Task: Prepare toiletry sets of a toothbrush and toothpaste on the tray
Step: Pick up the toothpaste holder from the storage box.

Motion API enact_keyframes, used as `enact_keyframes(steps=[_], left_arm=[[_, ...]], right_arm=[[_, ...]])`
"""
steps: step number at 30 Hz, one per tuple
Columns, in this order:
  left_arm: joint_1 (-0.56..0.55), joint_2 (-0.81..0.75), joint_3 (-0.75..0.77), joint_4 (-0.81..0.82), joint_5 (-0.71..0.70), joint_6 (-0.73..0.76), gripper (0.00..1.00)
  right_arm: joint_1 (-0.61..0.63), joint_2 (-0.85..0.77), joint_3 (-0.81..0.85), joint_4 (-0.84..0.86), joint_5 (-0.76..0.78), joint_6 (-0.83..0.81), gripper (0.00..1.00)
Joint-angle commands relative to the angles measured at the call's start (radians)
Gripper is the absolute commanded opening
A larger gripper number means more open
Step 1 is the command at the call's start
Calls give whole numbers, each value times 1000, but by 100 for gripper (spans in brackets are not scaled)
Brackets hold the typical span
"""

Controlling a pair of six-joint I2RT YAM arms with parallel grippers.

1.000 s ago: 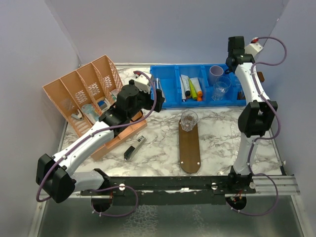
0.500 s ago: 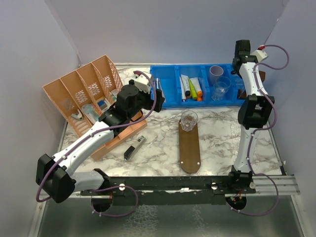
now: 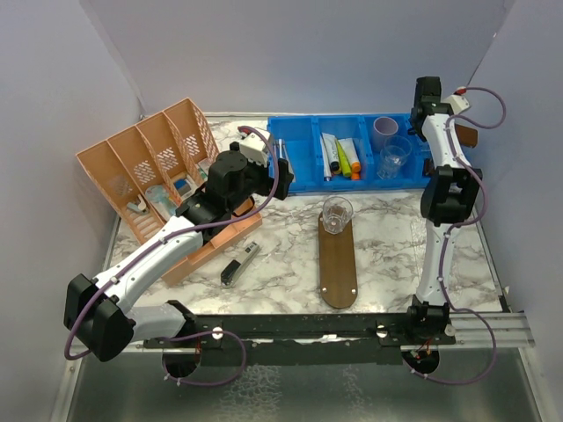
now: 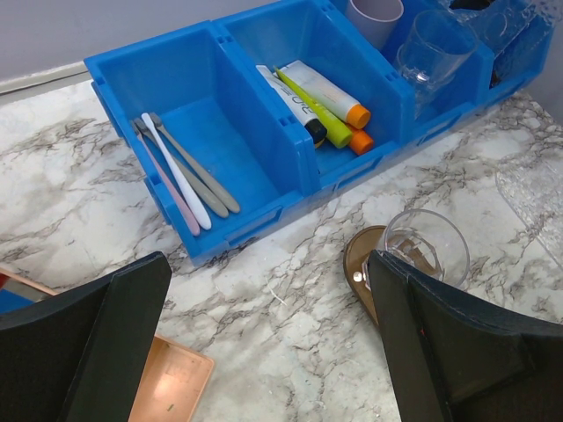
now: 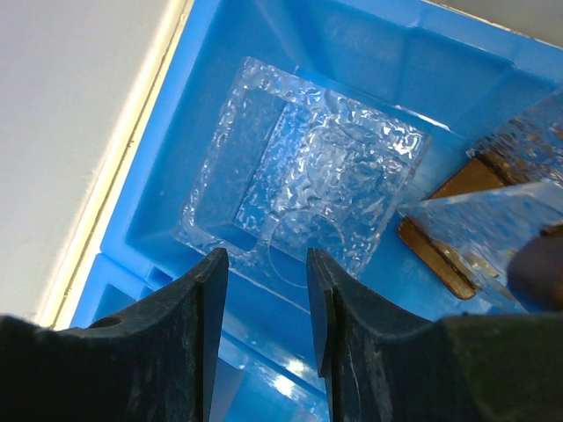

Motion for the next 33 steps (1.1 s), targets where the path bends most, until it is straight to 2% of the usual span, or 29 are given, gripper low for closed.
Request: enact_keyframes(steps=[1,5,9,13,25,28,30,33], left_arm=[[-2,7,33,-9,22,-5,99],[-2,10,33,-9,23,-5,99],[0,15,32,-7,21,-6,99],[3,16,37,-9,35,-11,99],[7,19,34,-9,28,-14,99],[7,20,34,-8,29,-13,99],[7,22,36,-8,29,-13,99],[9,22,36,-8,30,-13,99]], right_arm=[[-14,50,45,31,-15,50,41],[-17,70,63,39,-12,56,42],[-17,76,69,106,-18,-66,43],[-19,61,43,136,-14,-117,46],[-36,138,51,101,-52,30,47],[-38,161,63,103,-90,55,45],[-42,172,92,47,-120,105,43],[-42,125,14,39,-121,149,42]])
